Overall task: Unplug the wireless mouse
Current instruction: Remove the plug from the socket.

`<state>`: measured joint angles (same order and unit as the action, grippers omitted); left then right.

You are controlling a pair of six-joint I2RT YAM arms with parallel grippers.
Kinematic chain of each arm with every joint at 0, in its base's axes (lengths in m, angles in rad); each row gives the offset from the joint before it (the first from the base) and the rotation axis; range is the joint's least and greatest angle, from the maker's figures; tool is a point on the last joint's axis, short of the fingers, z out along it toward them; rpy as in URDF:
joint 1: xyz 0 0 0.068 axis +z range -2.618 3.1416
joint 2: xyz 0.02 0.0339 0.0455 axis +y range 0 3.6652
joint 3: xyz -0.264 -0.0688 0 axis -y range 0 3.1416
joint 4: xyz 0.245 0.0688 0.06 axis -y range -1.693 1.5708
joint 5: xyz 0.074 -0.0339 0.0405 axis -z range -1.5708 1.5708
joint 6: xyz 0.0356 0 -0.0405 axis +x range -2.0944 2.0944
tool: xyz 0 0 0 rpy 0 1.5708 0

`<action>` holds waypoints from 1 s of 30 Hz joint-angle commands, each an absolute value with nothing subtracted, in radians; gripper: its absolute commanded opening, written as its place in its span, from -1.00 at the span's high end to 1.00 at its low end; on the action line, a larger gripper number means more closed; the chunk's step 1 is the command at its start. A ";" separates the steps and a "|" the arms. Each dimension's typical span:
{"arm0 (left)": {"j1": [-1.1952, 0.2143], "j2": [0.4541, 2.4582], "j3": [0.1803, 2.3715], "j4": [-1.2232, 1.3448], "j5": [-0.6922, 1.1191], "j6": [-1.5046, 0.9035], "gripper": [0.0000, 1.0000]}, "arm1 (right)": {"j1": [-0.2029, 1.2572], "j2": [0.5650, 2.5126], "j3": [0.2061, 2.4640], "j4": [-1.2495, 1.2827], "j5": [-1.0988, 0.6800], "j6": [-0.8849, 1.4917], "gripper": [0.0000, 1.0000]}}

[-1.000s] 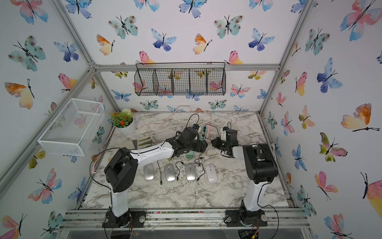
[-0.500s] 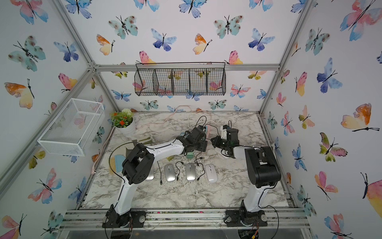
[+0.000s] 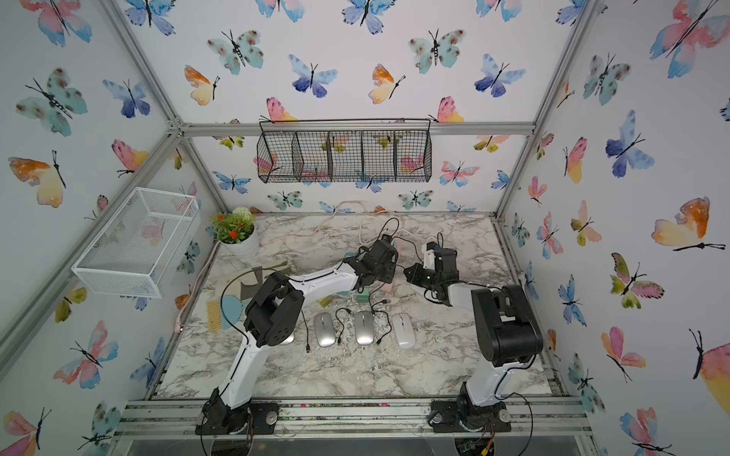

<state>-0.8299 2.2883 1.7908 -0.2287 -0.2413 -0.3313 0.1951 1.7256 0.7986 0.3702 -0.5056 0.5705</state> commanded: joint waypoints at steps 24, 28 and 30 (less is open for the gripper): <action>-0.773 2.342 1.868 -0.251 -0.123 -0.347 0.74 | 0.199 1.718 0.640 0.576 -0.647 0.728 0.60; -0.751 2.326 1.853 -0.237 0.003 -0.384 0.82 | 0.223 1.756 0.666 0.601 -0.641 0.755 0.34; -0.735 2.322 1.847 -0.229 0.086 -0.410 0.87 | 0.231 1.779 0.680 0.613 -0.637 0.767 0.24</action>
